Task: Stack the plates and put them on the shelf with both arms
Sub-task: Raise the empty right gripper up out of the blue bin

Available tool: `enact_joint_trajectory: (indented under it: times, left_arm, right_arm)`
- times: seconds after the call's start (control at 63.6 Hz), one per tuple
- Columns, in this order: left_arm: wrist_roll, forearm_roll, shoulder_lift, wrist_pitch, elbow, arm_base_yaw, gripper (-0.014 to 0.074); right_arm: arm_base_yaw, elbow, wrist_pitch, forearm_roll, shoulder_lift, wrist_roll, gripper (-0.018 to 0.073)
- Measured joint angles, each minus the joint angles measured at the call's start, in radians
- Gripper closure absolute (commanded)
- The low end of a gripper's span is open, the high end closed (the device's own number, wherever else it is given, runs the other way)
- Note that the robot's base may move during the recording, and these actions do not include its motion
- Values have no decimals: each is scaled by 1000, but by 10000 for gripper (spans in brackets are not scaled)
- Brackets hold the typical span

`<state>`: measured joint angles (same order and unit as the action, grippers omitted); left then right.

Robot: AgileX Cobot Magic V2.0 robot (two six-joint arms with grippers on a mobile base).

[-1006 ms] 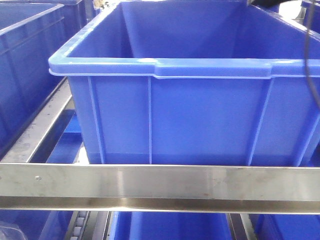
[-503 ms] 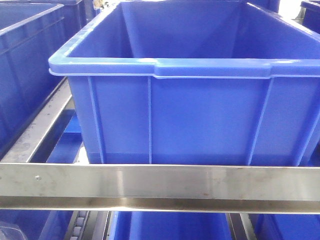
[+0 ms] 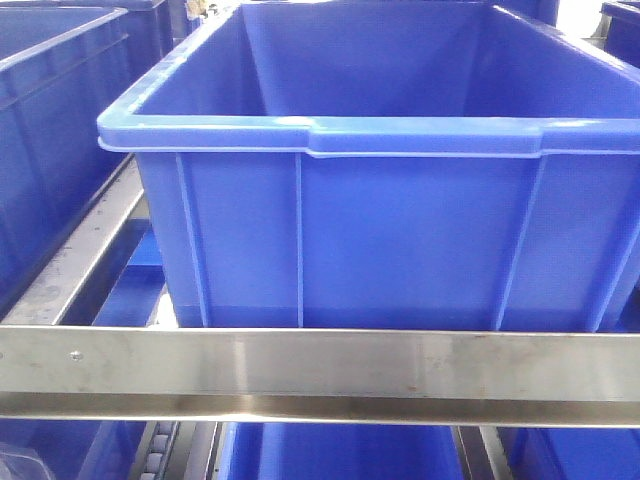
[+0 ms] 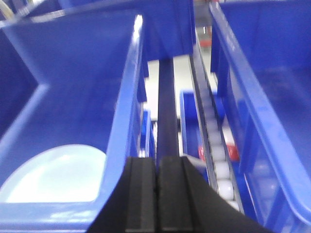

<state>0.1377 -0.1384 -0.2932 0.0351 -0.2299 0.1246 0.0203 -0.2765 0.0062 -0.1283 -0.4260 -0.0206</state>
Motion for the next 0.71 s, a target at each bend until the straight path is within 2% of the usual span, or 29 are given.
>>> enact_joint_trajectory:
  times: [0.141, 0.566, 0.707]
  left_arm:
    - [0, 0, 0, 0, 0, 0, 516]
    - [0, 0, 0, 0, 0, 0, 516]
    - [0, 0, 0, 0, 0, 0, 516]
  right_arm:
    - [0, 9, 10, 0, 62, 0, 504]
    - [0, 13, 17, 0, 66, 0, 504]
    - [0, 68, 2, 0, 102, 0, 504]
